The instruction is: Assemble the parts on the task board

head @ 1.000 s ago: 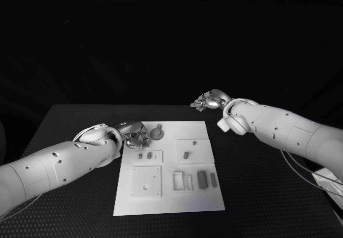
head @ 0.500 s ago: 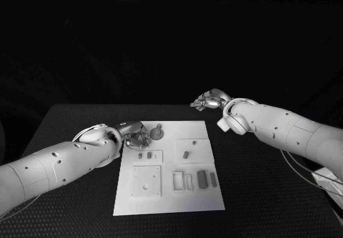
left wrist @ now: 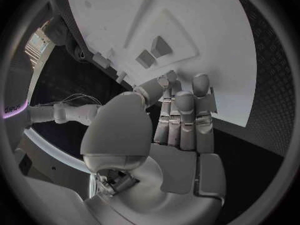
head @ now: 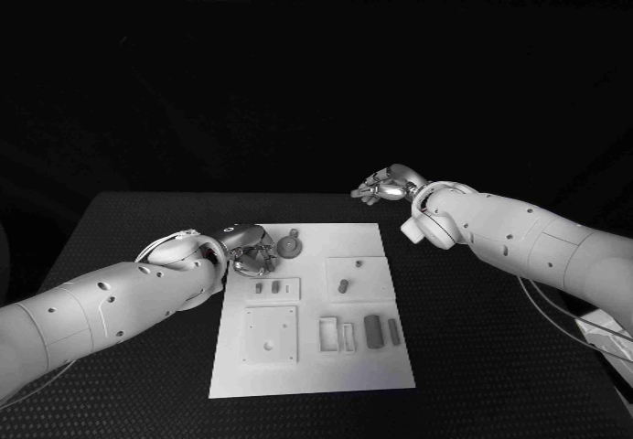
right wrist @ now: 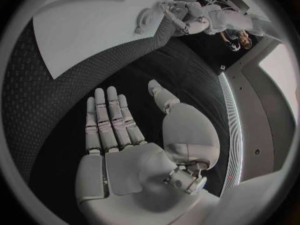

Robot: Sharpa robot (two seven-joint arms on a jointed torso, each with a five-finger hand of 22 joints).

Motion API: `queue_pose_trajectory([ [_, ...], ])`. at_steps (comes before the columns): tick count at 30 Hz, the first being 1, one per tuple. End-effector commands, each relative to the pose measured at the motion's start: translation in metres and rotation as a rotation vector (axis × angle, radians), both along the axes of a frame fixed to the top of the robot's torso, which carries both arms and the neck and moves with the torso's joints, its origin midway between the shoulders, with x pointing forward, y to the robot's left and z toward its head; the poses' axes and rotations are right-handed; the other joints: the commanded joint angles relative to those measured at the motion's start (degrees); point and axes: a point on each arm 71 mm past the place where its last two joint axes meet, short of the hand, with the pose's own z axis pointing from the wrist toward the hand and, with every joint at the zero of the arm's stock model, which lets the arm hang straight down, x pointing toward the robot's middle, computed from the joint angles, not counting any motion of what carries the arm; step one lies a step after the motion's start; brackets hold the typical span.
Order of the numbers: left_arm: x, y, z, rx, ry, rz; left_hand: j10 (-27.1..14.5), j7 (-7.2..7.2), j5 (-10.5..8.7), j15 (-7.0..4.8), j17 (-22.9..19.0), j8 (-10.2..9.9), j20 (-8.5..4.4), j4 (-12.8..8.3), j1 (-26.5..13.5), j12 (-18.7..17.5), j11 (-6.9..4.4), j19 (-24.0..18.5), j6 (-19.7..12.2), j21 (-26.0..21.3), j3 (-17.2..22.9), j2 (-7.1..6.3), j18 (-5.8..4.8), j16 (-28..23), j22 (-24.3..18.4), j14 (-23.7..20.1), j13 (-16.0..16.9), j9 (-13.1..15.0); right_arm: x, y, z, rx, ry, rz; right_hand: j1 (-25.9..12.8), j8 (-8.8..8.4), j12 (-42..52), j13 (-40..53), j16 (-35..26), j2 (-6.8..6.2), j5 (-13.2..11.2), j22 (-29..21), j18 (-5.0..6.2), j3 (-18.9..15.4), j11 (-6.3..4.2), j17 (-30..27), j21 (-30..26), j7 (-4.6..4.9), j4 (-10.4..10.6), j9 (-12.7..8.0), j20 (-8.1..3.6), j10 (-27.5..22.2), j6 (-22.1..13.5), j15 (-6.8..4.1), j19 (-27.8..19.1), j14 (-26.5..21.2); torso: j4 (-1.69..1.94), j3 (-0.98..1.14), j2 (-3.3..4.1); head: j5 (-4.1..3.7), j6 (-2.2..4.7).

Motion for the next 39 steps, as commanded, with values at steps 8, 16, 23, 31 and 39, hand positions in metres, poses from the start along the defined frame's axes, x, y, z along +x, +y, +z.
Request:
queue_pose_trajectory([
  [8, -0.0019, -0.0027, -0.0109, 0.058, 0.037, -0.024, 1.66, 0.04, 0.19, 0.05, -0.10, 0.15, -0.56, -0.05, 0.16, 0.04, 1.37, -0.05, 0.37, 0.28, 0.23, 0.61, 2.59, 0.30, 1.32, 0.19, 0.12, 0.05, -0.0003, 0.0011, 0.0000, 0.002, 0.002, 0.011, -0.57, 0.29, 0.22, -0.09, -0.33, 0.09, 0.04, 0.11, -0.69, -0.01, -0.06, 0.10, -0.37, 1.54, 0.44, -0.07, 0.11, 0.34, -0.38, -0.08, -0.45, -0.40, -0.04, -0.02, 0.03, -0.05, -0.05],
  [16, -0.0026, -0.0023, -0.0152, 0.075, 0.042, -0.029, 1.57, 0.07, 0.19, 0.09, -0.12, 0.10, -0.54, -0.11, 0.13, -0.09, 1.42, -0.17, 0.30, 0.26, 0.25, 0.62, 2.55, 0.28, 1.33, 0.05, 0.15, 0.04, -0.0003, 0.0013, 0.0000, 0.003, 0.002, 0.012, -0.58, 0.30, 0.24, -0.11, -0.34, 0.10, 0.04, 0.13, -0.69, -0.01, -0.06, 0.12, -0.39, 1.54, 0.45, -0.07, 0.12, 0.34, -0.38, -0.08, -0.44, -0.40, -0.01, 0.01, 0.00, -0.14, -0.10],
  [23, -0.0035, -0.0050, -0.0154, 0.059, 0.037, -0.035, 1.59, 0.08, 0.17, 0.10, -0.12, 0.08, -0.55, -0.10, 0.07, -0.12, 1.43, -0.19, 0.28, 0.29, 0.23, 0.63, 2.53, 0.31, 1.34, 0.01, 0.19, 0.04, -0.0003, 0.0011, -0.0001, 0.002, 0.003, 0.012, -0.58, 0.31, 0.25, -0.14, -0.35, 0.09, 0.04, 0.15, -0.68, -0.01, -0.06, 0.13, -0.41, 1.54, 0.46, -0.08, 0.12, 0.33, -0.39, -0.08, -0.44, -0.39, -0.01, -0.03, 0.01, -0.23, -0.03],
  [31, -0.0028, -0.0034, -0.0151, 0.041, 0.036, -0.023, 0.94, 0.45, 0.11, 0.30, -0.20, -0.41, -0.48, -0.03, -0.20, -0.69, 1.65, -0.45, -0.52, 0.25, 0.20, 0.53, 2.47, 0.30, 1.31, -0.22, 0.19, -0.15, -0.0003, 0.0013, -0.0001, 0.002, 0.004, 0.013, -0.58, 0.31, 0.26, -0.16, -0.36, 0.09, 0.04, 0.17, -0.68, -0.02, -0.06, 0.14, -0.43, 1.54, 0.46, -0.09, 0.12, 0.33, -0.39, -0.08, -0.44, -0.39, 0.01, 0.01, 0.00, -0.23, -0.09],
  [39, -0.0012, 0.0022, -0.0152, 0.046, 0.030, -0.004, -0.48, 1.13, 0.03, 0.85, -0.32, -1.22, -0.08, -0.06, -0.08, -1.72, 2.22, -0.85, -2.03, 0.16, 0.33, 0.18, 2.63, 0.31, 1.30, -0.67, 0.15, -0.47, -0.0002, 0.0002, -0.0001, 0.002, 0.004, 0.010, -0.58, 0.32, 0.27, -0.18, -0.37, 0.08, 0.04, 0.18, -0.67, -0.02, -0.06, 0.15, -0.45, 1.54, 0.46, -0.09, 0.12, 0.33, -0.39, -0.08, -0.44, -0.40, -0.03, -0.03, 0.02, -0.24, -0.09],
])
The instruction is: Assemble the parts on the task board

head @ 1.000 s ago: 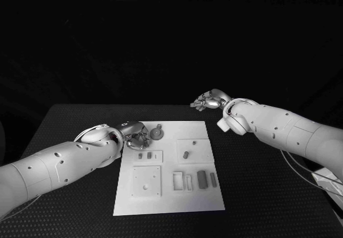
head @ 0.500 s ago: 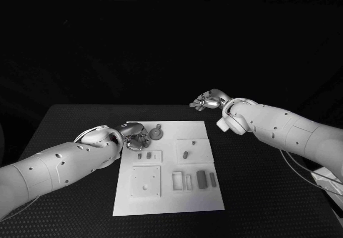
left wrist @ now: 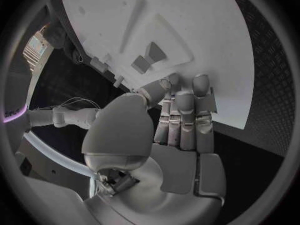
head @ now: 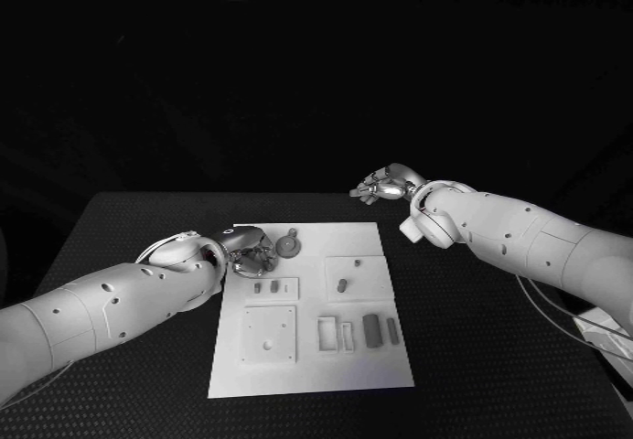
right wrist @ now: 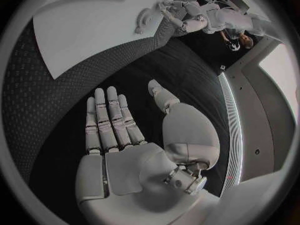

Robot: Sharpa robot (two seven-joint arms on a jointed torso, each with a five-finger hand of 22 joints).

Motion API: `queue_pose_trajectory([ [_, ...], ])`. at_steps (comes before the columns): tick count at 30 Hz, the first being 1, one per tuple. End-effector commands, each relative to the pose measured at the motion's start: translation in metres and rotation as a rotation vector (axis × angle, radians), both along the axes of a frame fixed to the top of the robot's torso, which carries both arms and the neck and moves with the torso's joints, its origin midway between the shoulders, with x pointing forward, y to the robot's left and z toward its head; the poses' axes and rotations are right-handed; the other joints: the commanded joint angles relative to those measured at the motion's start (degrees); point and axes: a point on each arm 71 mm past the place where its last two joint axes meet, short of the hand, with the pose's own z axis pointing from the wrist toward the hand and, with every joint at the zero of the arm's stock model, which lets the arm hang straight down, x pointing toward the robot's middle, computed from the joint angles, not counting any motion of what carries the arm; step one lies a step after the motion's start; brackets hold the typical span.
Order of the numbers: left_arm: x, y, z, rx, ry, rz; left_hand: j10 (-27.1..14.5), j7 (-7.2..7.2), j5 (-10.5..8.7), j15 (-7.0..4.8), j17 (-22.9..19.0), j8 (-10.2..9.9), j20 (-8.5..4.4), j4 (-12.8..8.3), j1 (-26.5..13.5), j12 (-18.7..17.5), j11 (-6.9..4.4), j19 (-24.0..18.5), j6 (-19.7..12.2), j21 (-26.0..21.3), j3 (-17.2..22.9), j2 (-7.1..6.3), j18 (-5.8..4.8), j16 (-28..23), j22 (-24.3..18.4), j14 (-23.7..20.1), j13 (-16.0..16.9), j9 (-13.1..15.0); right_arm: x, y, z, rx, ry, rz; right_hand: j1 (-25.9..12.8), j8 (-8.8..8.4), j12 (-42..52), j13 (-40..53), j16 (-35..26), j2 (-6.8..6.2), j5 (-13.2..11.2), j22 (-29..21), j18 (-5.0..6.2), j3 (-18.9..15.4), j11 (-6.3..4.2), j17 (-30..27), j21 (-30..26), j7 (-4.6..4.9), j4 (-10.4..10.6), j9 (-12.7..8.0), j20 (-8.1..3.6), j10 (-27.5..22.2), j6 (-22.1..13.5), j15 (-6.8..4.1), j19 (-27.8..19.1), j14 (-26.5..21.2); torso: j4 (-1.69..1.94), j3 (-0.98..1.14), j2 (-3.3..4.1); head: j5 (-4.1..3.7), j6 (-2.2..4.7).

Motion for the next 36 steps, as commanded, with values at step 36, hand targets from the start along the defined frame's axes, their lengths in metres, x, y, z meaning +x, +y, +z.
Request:
queue_pose_trajectory([
  [36, 0.003, 0.022, -0.006, 0.006, 0.005, 0.064, -2.74, 0.95, -0.18, 1.17, -0.22, -1.14, 0.89, -0.20, 0.45, -1.51, 0.82, -0.45, -2.41, 0.42, 0.68, -1.27, 3.45, 0.77, 1.34, -0.47, 0.38, -0.41, 0.000, -0.001, 0.000, 0.001, 0.004, 0.009, -0.49, 0.35, 0.31, -0.17, -0.40, 0.04, 0.04, 0.17, -0.65, -0.01, -0.06, 0.13, -0.30, 1.54, 0.39, -0.12, 0.13, 0.32, -0.41, -0.08, -0.43, -0.40, 0.02, -0.06, 0.01, -0.03, 0.12],
])
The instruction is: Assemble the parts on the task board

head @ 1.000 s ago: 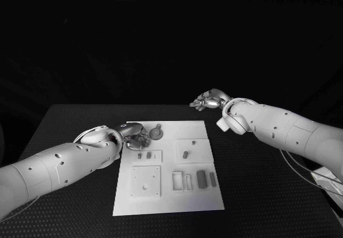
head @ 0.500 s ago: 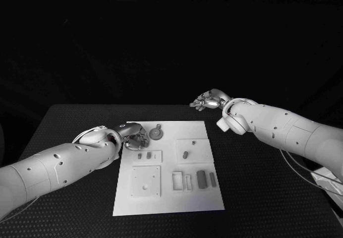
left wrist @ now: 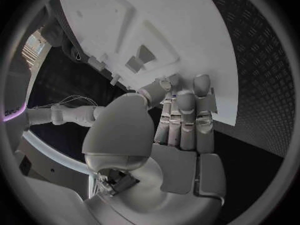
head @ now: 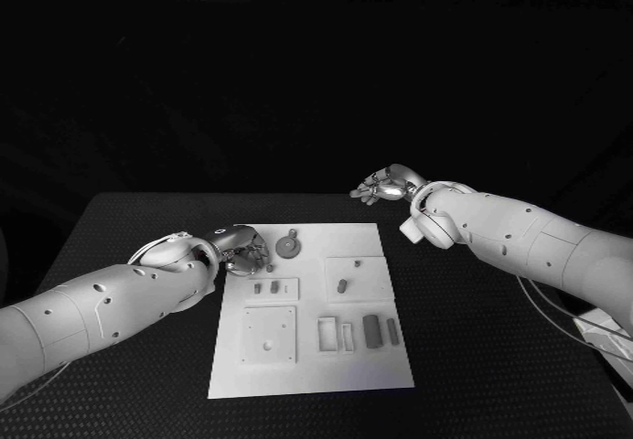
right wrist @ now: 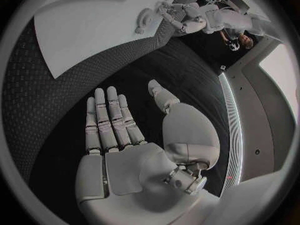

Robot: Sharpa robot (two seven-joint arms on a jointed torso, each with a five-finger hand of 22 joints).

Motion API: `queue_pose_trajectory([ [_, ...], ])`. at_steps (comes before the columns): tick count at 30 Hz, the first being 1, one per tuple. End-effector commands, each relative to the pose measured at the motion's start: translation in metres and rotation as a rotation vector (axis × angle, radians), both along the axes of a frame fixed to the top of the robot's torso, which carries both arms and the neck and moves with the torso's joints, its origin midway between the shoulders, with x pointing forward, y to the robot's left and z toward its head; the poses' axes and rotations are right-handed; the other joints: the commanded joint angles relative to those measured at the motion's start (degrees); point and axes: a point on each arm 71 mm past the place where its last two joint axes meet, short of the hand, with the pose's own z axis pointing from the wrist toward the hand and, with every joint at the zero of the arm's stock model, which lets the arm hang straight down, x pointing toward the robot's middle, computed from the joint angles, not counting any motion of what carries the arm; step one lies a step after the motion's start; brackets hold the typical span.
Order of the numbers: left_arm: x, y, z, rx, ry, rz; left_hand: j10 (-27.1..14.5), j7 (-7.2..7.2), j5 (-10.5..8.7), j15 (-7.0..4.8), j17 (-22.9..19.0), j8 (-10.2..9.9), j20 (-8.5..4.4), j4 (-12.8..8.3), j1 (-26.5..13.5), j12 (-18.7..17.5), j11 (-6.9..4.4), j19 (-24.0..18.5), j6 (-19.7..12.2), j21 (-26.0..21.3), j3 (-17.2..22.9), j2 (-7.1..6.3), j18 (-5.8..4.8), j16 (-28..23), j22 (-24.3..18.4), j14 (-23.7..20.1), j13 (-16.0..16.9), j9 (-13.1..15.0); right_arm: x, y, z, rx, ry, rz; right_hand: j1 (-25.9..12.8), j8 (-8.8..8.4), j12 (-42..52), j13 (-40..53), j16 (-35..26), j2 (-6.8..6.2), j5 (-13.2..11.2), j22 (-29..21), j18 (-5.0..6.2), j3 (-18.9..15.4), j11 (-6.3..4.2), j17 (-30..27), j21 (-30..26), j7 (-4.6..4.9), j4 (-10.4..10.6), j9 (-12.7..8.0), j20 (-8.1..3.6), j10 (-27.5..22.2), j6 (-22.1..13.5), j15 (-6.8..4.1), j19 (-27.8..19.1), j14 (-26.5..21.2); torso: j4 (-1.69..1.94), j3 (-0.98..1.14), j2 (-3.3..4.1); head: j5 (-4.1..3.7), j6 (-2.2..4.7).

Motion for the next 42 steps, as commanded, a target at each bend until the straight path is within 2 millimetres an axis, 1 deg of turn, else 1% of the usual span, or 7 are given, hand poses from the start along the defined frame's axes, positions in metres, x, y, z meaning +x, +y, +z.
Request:
queue_pose_trajectory([
  [1, 0.000, 0.005, -0.007, 0.018, 0.017, 0.028, -0.65, 0.10, -0.18, 0.37, -0.10, -0.27, 0.49, 0.13, -0.02, -0.16, 0.26, -0.06, -0.57, 0.16, 0.35, -0.71, 3.97, 0.32, 1.31, -0.08, 0.08, -0.07, 0.000, 0.001, 0.000, 0.002, 0.003, 0.011, -0.49, 0.35, 0.32, -0.08, -0.18, 0.04, 0.05, 0.08, -0.65, -0.01, -0.06, 0.05, -0.31, 1.54, 0.39, -0.09, 0.13, 0.32, -0.41, -0.08, -0.43, -0.40, 0.01, -0.01, 0.02, -0.03, 0.05],
  [11, 0.001, 0.012, -0.004, -0.019, 0.004, 0.059, -0.83, 0.42, -0.19, 0.45, -0.18, -0.60, 0.64, 0.18, 0.11, -0.10, 0.34, -0.15, -1.30, 0.18, 0.53, -0.81, 4.10, 0.37, 1.29, -0.19, 0.30, -0.18, -0.001, 0.001, -0.001, -0.006, 0.007, 0.020, 0.12, 0.39, 0.37, -0.18, -0.20, 0.07, 0.05, 0.19, -0.61, 0.17, -0.08, 0.12, -0.39, 1.52, -0.05, -0.11, 0.11, 0.31, -0.42, -0.10, -0.43, -0.38, -0.04, 0.02, -0.01, -0.04, 0.21],
  [20, 0.008, 0.041, 0.016, -0.330, 0.067, 0.242, -0.63, 0.62, -0.21, 0.74, -1.34, -0.43, 1.32, 0.94, -1.36, 0.13, 0.57, -3.26, -1.59, -1.58, 0.60, -1.34, 3.34, -1.70, 0.84, -3.13, 0.94, -0.01, -0.009, 0.005, -0.002, -0.107, -0.006, 0.111, 6.09, 1.32, 1.21, -0.28, 0.61, 0.80, 0.04, 0.85, -0.12, 1.40, -0.58, 0.74, 0.04, 1.09, -3.92, 0.14, -0.02, 1.45, 0.86, -0.70, 1.00, 1.25, 0.05, 0.11, -0.07, -0.33, 0.86],
  [27, 0.011, 0.059, 0.039, -0.594, 0.153, 0.352, -0.64, 0.92, -0.33, 1.31, -4.36, -0.40, 2.43, 2.06, -5.33, 0.26, 1.08, -9.31, -2.84, -6.65, -1.74, -2.19, 1.68, -7.50, -1.37, -8.70, 1.72, 0.28, -0.022, 0.013, -0.004, -0.257, -0.029, 0.215, 10.50, 2.88, 2.01, -0.31, 5.73, 0.82, 0.05, 1.44, 2.97, 1.95, -1.86, 3.34, 3.52, -0.06, -4.12, 0.56, -1.17, 4.61, 3.71, -5.19, 10.27, 10.53, 0.16, 0.09, -0.07, -0.46, 1.33],
  [32, 0.006, 0.065, 0.048, -0.749, 0.232, 0.385, -1.33, 1.21, -0.44, 2.73, -8.28, -0.21, 3.68, 2.10, -7.96, 0.00, 1.99, -14.41, -3.95, -12.81, -4.15, -2.26, -0.36, -15.58, -5.36, -12.66, 2.33, 0.66, -0.031, 0.016, -0.009, -0.391, -0.054, 0.282, 12.31, 4.04, 2.66, -0.04, 9.69, 0.76, 0.07, 1.14, 5.61, 1.90, -3.56, 5.71, 6.00, -1.15, -4.15, 0.81, -2.02, 8.88, 6.18, -8.84, 18.50, 17.89, 0.12, 0.12, -0.13, -0.32, 1.55],
  [37, -0.001, 0.064, 0.052, -0.825, 0.291, 0.373, -2.92, 1.42, -0.39, 5.10, -11.11, -0.01, 5.26, 1.81, -9.13, -0.34, 2.79, -18.24, -4.75, -17.94, -4.91, -2.23, -1.93, -23.62, -9.15, -15.19, 1.88, 0.95, -0.041, 0.018, -0.016, -0.510, -0.101, 0.324, 13.92, 4.75, 2.88, 0.18, 12.35, 0.62, 0.07, 0.87, 7.22, 1.80, -4.84, 7.48, 7.45, -2.03, -4.17, 0.95, -2.49, 12.13, 7.96, -11.00, 23.85, 22.40, 0.07, 0.07, -0.22, -0.39, 1.74],
  [42, -0.007, 0.057, 0.054, -0.844, 0.307, 0.344, -4.64, 1.52, -0.44, 6.46, -11.67, -0.05, 6.61, 1.64, -9.44, -0.32, 3.48, -19.83, -5.73, -20.01, -5.29, -2.07, -1.92, -28.78, -11.37, -15.72, 0.42, 0.99, -0.052, 0.019, -0.027, -0.598, -0.116, 0.345, 15.14, 4.53, 0.67, -0.52, 14.48, 0.82, 0.10, 0.59, 8.36, 1.95, -4.88, 9.17, 8.25, -2.31, -4.14, 0.58, -2.73, 12.44, 8.56, -12.25, 27.70, 25.26, 0.14, 0.00, -0.22, -0.31, 2.03],
])
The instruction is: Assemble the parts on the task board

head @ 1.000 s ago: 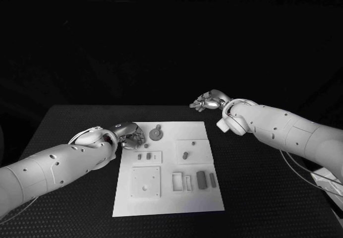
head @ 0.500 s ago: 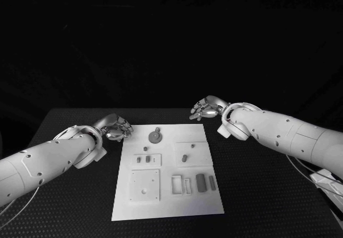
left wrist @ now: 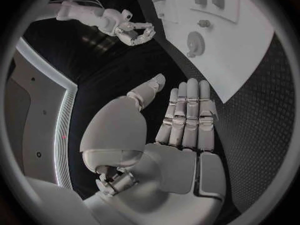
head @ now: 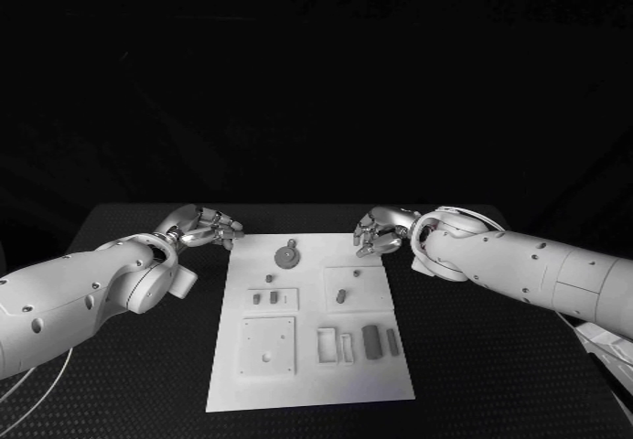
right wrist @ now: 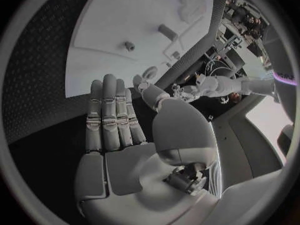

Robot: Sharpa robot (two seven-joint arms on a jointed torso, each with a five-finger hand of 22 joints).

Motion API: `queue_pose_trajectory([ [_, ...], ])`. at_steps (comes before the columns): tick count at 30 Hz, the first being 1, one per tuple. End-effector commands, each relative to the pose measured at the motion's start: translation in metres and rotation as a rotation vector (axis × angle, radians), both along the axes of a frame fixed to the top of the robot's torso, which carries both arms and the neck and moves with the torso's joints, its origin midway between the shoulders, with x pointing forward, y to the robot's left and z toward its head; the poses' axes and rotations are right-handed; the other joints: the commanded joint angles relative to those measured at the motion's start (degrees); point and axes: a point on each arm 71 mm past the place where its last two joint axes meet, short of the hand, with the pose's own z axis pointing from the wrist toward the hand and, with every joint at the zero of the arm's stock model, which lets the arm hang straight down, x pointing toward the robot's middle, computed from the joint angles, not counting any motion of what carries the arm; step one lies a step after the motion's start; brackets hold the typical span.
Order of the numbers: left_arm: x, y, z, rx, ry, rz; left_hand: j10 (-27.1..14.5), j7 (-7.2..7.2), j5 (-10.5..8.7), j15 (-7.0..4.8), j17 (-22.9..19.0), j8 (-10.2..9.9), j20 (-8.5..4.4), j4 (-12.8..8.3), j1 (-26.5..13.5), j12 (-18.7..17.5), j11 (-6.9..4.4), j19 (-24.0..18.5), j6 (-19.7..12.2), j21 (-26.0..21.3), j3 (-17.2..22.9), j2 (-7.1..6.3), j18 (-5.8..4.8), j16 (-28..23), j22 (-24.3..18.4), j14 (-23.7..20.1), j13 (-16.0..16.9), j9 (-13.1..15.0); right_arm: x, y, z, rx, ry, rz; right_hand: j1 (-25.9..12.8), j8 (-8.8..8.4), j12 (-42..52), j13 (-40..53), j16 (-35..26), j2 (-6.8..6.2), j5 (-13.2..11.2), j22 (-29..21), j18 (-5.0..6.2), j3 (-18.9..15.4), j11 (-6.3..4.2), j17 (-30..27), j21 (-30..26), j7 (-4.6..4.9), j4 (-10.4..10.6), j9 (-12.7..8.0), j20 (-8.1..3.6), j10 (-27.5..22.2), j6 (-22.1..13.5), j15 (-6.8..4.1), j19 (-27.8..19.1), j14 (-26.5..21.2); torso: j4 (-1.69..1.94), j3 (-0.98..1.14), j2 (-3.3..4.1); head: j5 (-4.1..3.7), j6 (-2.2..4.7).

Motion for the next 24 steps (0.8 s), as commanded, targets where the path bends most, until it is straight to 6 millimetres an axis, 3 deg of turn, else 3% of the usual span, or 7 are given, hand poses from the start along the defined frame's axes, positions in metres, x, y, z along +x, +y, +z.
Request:
queue_pose_trajectory([
  [1, -0.003, -0.008, 0.003, -0.092, 0.016, -0.025, -0.33, 0.01, -0.12, 0.47, -0.01, 0.14, 0.24, -0.03, -0.48, -0.07, 0.01, -0.55, -0.36, -0.26, -0.46, 0.04, -0.53, -1.37, -0.57, -0.04, -0.41, 0.09, -0.005, 0.001, -0.006, -0.147, -0.059, 0.037, 0.76, -0.41, -2.41, -1.00, 1.08, -0.03, 0.09, -0.07, 0.78, 0.36, 0.62, 0.86, 0.65, 0.26, -0.04, -0.53, -0.21, -1.28, -0.29, -0.16, 1.83, 1.42, 0.09, -0.12, -0.06, 0.04, 0.15],
  [6, -0.003, -0.013, 0.003, -0.097, 0.013, -0.037, -0.27, 0.14, -0.12, 0.65, 0.14, 0.20, 0.43, 0.00, -0.50, -0.02, -0.01, -0.79, -0.39, -0.27, -0.53, 0.17, -0.47, -2.07, -0.93, 0.00, -0.63, 0.11, -0.014, 0.005, -0.014, -0.200, -0.082, 0.061, 1.04, -0.79, -5.05, -2.30, 4.12, -0.40, 0.06, 0.36, 0.78, -0.02, 0.61, 3.15, 1.83, 0.23, -0.04, -1.30, -1.46, -0.53, 0.25, -0.30, 5.06, 3.72, 0.03, -0.20, -0.12, 0.55, 0.40],
  [13, -0.003, -0.016, 0.003, -0.101, 0.007, -0.040, -0.34, 0.21, -0.27, 1.04, 0.39, 0.29, 0.80, -0.02, -0.58, -0.05, 0.05, -1.50, -0.43, -0.32, -0.73, 0.19, -0.46, -3.20, -1.51, -0.36, -0.98, 0.11, -0.023, 0.015, -0.024, -0.273, -0.115, 0.095, 0.28, -1.32, -6.42, -2.92, 4.94, -1.85, 0.06, 0.49, 0.78, -0.68, 0.76, 4.00, 1.82, 0.48, 0.06, -1.86, -1.60, -0.19, -0.12, -0.17, 5.45, 3.54, -0.07, -0.18, -0.20, 0.97, 0.39],
  [16, -0.003, -0.017, 0.004, -0.105, 0.005, -0.039, -0.48, 0.24, -0.30, 1.19, 0.54, 0.28, 0.94, 0.01, -0.62, -0.09, 0.12, -1.78, -0.52, -0.32, -0.79, 0.22, -0.44, -3.59, -1.75, -0.51, -1.14, 0.10, -0.024, 0.016, -0.026, -0.283, -0.118, 0.100, -0.14, -1.48, -6.88, -3.11, 5.09, -2.33, 0.06, 0.51, 0.78, -0.83, 0.83, 4.18, 1.76, 0.56, 0.13, -2.04, -1.59, -0.13, -0.23, -0.11, 5.53, 3.43, -0.07, -0.27, -0.22, 0.99, 0.41],
  [24, -0.003, -0.016, 0.004, -0.107, 0.006, -0.034, -0.99, 0.30, -0.31, 1.50, 0.91, 0.27, 1.26, 0.13, -0.74, -0.15, 0.34, -2.36, -0.68, -0.31, -0.93, 0.23, -0.39, -4.43, -2.26, -0.92, -1.52, 0.05, -0.028, 0.022, -0.029, -0.285, -0.115, 0.120, -0.47, -1.55, -7.54, -3.35, 5.47, -2.47, 0.06, 0.60, 0.78, -0.70, 0.80, 4.55, 1.78, 0.53, 0.14, -2.28, -1.72, 0.32, -0.08, -0.14, 5.88, 3.48, 0.01, -0.22, -0.10, 0.99, 0.23],
])
